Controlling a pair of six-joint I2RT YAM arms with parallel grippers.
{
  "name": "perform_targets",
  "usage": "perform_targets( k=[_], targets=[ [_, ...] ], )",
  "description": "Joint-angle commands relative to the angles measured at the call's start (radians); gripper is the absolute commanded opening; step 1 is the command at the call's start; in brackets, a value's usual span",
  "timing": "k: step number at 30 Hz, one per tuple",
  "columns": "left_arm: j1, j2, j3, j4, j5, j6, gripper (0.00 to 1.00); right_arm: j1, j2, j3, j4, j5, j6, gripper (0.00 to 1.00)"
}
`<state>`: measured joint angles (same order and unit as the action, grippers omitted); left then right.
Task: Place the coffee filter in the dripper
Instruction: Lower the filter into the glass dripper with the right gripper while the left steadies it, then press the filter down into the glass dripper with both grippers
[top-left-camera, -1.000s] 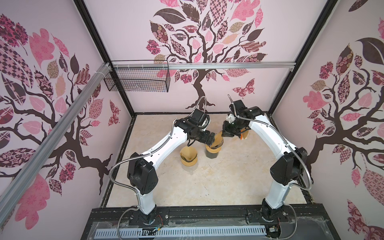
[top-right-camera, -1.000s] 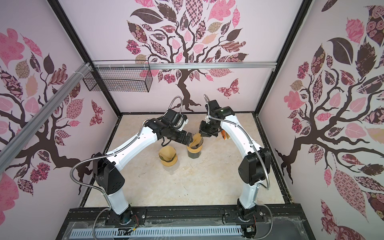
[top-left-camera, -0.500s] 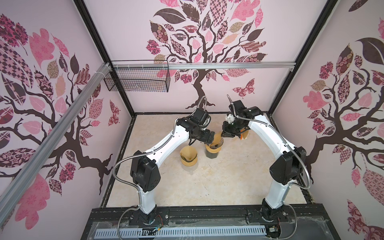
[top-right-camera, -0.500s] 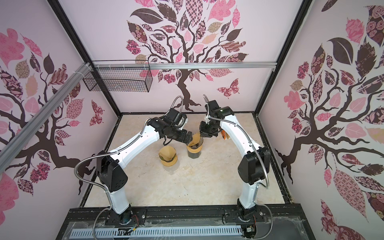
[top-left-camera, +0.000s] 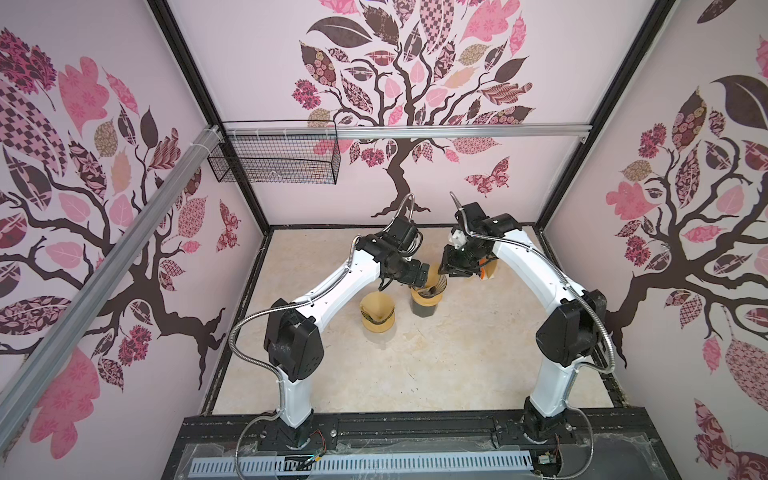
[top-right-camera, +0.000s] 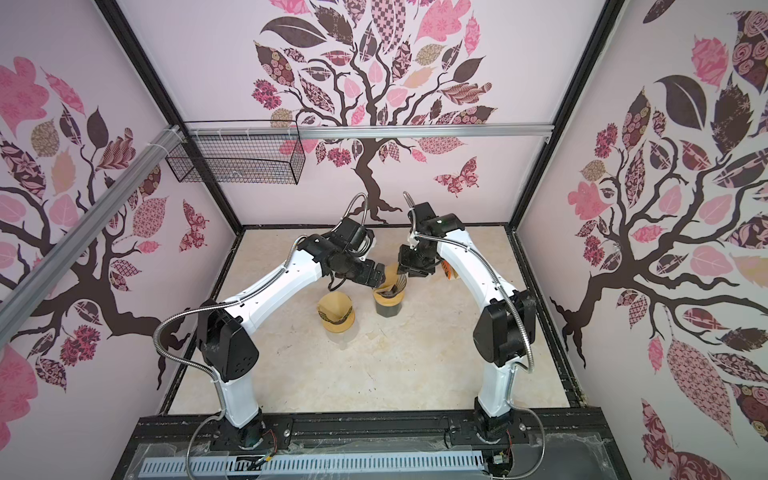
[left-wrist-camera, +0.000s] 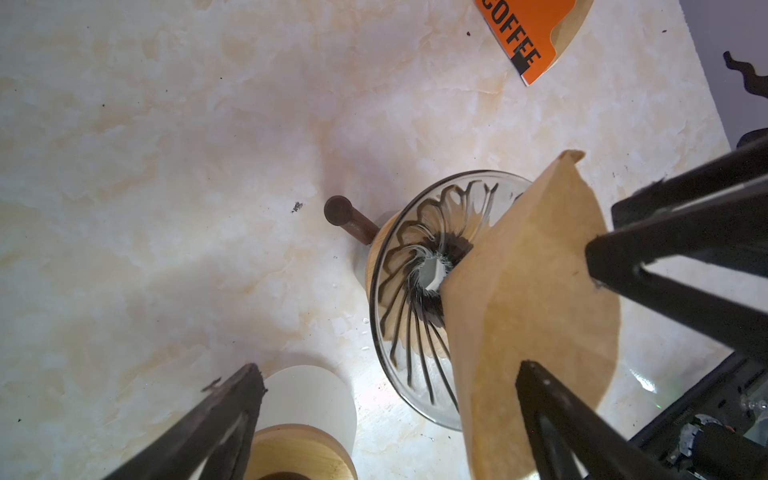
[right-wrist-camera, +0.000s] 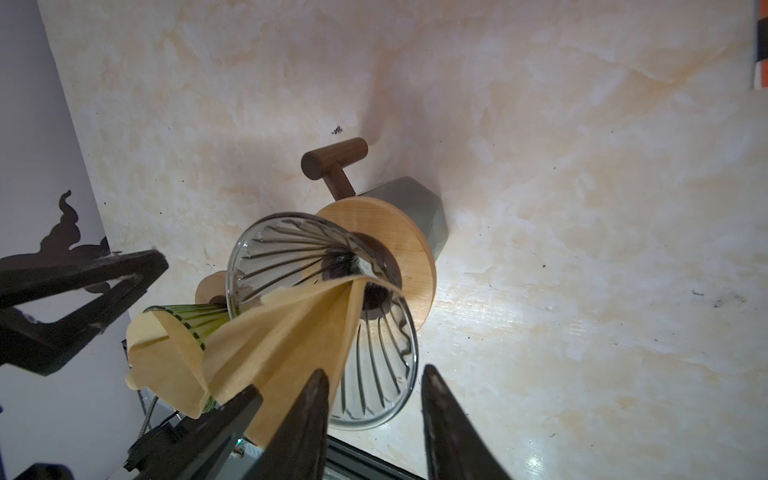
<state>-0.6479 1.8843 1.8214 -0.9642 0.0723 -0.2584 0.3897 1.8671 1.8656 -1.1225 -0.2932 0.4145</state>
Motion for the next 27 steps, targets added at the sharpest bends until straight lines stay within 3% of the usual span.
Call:
perform_targets(
  k=[1, 10, 27],
  targets=[
    [-0.001, 0.012, 0.056, -0.01, -0.01, 0.0, 0.98, 0.013, -0.004, 0.024, -0.012, 0.014, -0.019, 0.42],
    [0.002, 0.0, 0.055, -0.012, 0.012, 0.001, 0.98, 0.042, -0.012, -0.005, 0.015, 0.05, -0.027, 0.57],
    [0.024, 0.007, 0.068, -0.033, -0.011, -0.007, 0.98, 0.043, -0.029, -0.062, 0.029, 0.118, -0.046, 0.62]
  ],
)
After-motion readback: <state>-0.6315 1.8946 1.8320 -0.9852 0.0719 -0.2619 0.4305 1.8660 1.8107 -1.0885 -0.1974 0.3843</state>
